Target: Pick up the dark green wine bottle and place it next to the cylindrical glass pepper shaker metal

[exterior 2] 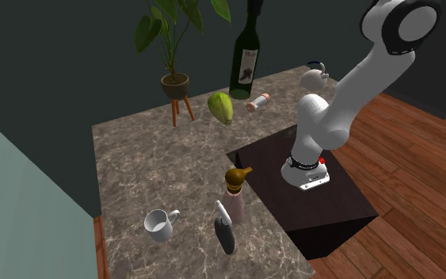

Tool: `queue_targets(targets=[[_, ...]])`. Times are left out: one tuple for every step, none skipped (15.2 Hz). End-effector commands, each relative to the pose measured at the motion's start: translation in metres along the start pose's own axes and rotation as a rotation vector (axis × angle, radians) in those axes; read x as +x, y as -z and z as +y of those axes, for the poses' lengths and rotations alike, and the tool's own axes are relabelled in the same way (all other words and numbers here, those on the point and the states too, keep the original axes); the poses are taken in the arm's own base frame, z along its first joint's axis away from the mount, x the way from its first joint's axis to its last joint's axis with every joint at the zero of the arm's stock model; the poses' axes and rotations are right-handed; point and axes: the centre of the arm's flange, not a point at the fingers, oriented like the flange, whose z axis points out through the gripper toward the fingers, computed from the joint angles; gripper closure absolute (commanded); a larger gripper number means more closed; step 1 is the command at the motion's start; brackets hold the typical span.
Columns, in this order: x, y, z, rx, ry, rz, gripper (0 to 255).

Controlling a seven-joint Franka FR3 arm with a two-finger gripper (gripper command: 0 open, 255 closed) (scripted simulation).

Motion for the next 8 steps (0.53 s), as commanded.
queue_targets(targets=[[-0.024,-0.007,0.010,0.000,0.002,0.000,255],[-0.036,-0.010,0.015,0.000,0.002,0.000,255],[-0.048,-0.013,0.021,0.000,0.002,0.000,255],[-0.060,-0.016,0.026,0.000,0.002,0.000,255],[-0.071,-0.018,0.031,0.000,0.002,0.000,255],[-0.083,-0.021,0.036,0.000,0.002,0.000,255],[-0.095,-0.024,0.042,0.000,0.002,0.000,255],[-0.107,-0.027,0.047,0.000,0.002,0.000,255]])
